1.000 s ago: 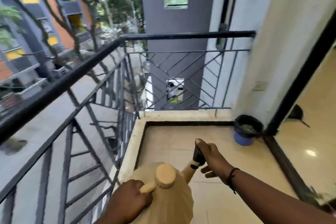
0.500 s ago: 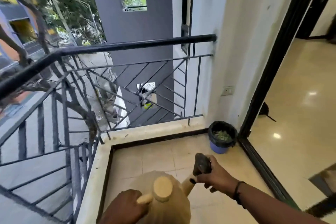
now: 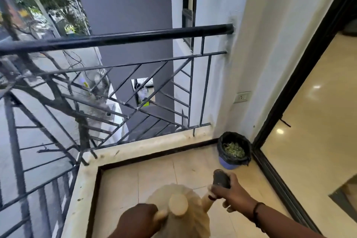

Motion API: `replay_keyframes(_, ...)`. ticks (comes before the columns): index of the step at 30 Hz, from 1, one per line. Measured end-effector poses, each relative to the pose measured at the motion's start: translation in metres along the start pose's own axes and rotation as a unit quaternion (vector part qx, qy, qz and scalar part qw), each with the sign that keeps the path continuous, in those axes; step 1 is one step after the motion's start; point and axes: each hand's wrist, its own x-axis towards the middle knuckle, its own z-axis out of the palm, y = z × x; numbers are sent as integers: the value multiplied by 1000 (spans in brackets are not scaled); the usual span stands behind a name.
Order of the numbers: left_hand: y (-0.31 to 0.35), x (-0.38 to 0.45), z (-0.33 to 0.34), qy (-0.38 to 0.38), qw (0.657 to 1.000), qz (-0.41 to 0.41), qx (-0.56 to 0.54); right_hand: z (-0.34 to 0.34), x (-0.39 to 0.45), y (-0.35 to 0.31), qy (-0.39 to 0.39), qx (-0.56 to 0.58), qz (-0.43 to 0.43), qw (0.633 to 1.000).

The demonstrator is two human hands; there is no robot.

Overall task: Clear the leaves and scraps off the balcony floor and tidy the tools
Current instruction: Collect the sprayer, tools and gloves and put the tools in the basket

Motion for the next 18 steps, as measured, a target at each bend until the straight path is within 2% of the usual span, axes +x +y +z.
replay_keyframes(3,4,67,-35,2,998,45,38,-18,44,-22,59,59,50,995)
replay_keyframes(10,-2,186,-98,-56,989,109,86,-34,111,-49,86,82,128,985)
replay_keyframes(14,-14,231,-104,-107,990,75,54,-19,144,-50,100,91,166,977)
replay_keyframes(18,-35,279,-81,-114,984,-46,-127,-5,208,-24,105,88,201,970)
